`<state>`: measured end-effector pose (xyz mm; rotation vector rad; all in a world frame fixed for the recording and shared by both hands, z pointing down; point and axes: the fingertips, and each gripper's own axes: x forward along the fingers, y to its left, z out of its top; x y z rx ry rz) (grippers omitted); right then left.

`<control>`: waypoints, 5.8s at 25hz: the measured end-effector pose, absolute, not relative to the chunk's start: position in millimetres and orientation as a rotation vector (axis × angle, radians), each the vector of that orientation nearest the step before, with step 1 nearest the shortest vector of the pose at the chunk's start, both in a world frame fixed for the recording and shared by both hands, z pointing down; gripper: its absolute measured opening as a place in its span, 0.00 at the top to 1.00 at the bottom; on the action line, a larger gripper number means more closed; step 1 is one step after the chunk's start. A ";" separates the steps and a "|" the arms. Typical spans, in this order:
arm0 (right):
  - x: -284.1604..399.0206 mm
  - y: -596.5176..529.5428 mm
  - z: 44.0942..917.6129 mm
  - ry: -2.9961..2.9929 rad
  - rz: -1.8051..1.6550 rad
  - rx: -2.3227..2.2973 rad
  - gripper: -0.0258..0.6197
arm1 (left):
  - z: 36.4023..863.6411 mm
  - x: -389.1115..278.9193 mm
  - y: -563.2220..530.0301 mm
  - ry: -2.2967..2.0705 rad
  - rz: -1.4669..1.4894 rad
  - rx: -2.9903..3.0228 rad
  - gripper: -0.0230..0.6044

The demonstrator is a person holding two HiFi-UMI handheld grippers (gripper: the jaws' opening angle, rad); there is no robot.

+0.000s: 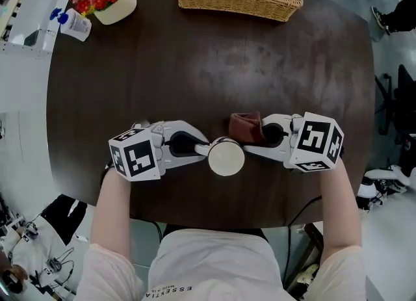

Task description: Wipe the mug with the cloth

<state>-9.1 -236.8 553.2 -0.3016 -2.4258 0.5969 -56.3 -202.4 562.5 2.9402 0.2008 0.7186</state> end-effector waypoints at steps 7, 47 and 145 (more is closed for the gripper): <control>7.2 -214.1 558.8 -2.410 0.458 -0.168 0.83 | 565.2 -58.2 -201.4 0.031 0.699 2.939 0.84; 15.2 -232.3 493.8 -2.728 0.699 0.681 0.83 | 396.5 -15.9 -201.0 -0.488 0.205 3.132 0.86; 95.6 -27.5 351.3 -2.560 0.101 1.392 0.84 | 298.8 -67.0 -14.6 -1.317 0.117 2.876 0.96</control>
